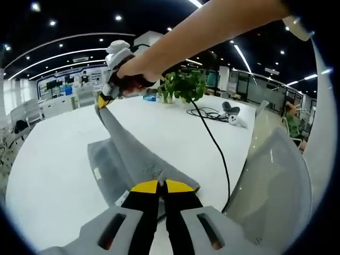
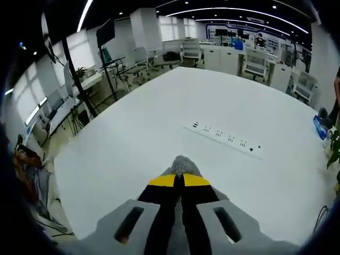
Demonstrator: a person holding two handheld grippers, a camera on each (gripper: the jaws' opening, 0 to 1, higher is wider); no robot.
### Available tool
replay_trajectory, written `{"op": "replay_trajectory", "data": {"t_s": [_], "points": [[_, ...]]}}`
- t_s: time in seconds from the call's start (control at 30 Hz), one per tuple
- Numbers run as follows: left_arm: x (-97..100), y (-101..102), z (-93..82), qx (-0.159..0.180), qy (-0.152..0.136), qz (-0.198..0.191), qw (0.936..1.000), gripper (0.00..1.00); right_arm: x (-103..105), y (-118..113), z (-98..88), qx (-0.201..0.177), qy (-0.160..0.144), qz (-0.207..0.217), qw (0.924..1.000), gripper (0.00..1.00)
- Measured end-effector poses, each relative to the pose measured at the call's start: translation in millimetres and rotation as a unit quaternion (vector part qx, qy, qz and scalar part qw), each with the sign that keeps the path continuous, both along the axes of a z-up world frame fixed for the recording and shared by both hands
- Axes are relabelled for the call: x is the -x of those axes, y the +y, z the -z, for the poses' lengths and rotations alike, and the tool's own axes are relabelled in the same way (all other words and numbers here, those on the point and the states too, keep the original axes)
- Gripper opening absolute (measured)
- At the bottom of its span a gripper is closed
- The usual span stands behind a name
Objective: Fold the towel on the table until its edges align and the towel forms a compact rectangular stack.
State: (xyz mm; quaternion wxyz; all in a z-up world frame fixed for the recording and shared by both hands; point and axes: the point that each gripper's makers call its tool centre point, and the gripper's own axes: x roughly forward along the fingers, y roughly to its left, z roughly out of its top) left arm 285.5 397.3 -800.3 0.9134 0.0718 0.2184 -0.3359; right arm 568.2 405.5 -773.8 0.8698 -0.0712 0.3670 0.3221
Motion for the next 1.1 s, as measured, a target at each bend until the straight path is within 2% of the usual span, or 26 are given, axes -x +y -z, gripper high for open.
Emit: {"op": "replay_trajectory", "data": {"t_s": [0.33,0.97,1.1], "points": [[1.3,14,19.0,-0.01,0.022,-0.012,0.9996,0.03,0,13,15.5,0.006,0.005,-0.01,0.9999,0.0],[5.3,43,62.1,0.019,0.091,-0.058,0.994,0.03,-3,41,56.4,0.016,0.015,-0.023,0.9995,0.01],[8.5,45,66.5,0.019,0.101,-0.062,0.9928,0.03,-3,48,65.9,0.025,0.019,-0.03,0.999,0.01]]}}
